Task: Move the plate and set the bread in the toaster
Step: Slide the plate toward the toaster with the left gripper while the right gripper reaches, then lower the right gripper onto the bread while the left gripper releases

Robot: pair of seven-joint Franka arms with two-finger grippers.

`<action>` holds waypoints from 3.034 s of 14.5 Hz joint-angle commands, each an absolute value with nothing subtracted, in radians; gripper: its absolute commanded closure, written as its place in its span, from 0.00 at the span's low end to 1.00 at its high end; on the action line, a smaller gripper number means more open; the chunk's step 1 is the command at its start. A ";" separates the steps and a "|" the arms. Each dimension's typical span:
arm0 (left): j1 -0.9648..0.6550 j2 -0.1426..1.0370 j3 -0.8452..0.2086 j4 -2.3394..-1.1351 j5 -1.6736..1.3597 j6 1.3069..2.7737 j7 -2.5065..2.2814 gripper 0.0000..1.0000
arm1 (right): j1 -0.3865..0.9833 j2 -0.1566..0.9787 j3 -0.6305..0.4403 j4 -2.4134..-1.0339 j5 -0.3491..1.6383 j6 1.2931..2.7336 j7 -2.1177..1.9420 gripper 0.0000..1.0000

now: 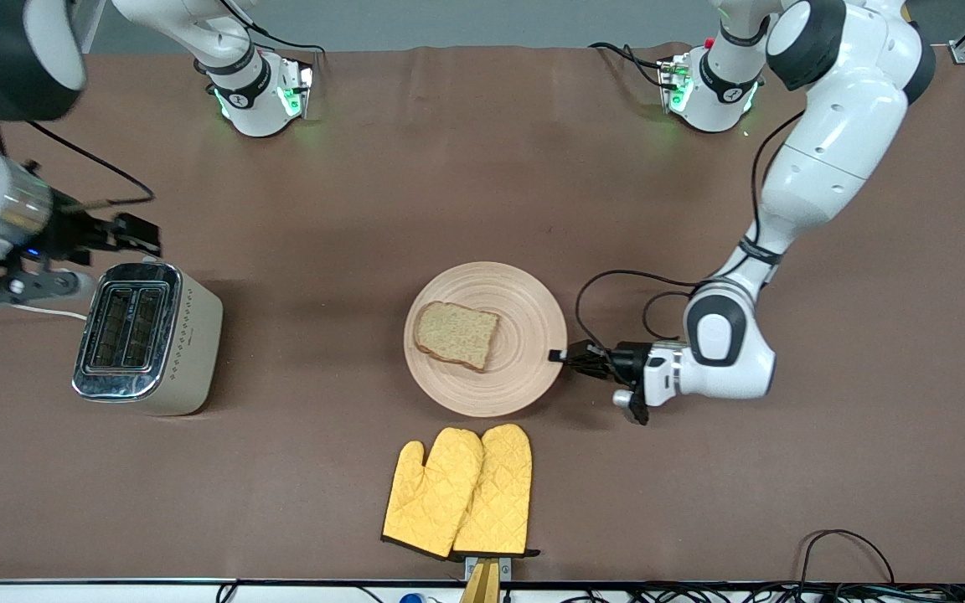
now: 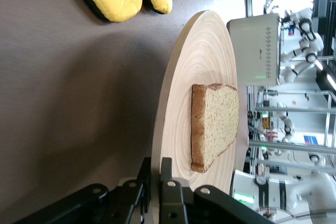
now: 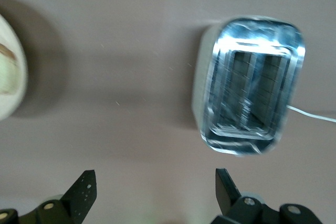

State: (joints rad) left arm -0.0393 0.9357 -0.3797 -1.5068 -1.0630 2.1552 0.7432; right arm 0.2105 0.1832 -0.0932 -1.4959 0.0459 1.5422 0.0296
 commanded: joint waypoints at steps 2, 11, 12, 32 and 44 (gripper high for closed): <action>-0.115 0.931 -0.388 -1.522 -1.175 2.249 0.741 0.99 | 0.247 0.176 -0.098 -1.705 0.133 1.770 0.135 0.00; -0.172 0.960 -0.384 -1.523 -1.186 2.306 0.738 0.76 | 0.380 0.373 -0.098 -1.741 0.143 2.000 0.267 0.00; -0.172 0.957 -0.383 -1.523 -1.186 2.307 0.738 0.61 | 0.388 0.396 -0.097 -1.741 0.144 2.025 0.273 0.00; -0.112 0.325 -0.308 -1.488 0.079 1.832 -0.380 0.00 | 0.611 0.528 -0.098 -1.858 0.212 2.299 0.604 0.36; 0.167 0.069 -0.308 -1.433 0.097 1.520 -0.289 0.00 | 0.606 0.540 -0.098 -1.856 0.210 2.313 0.604 0.60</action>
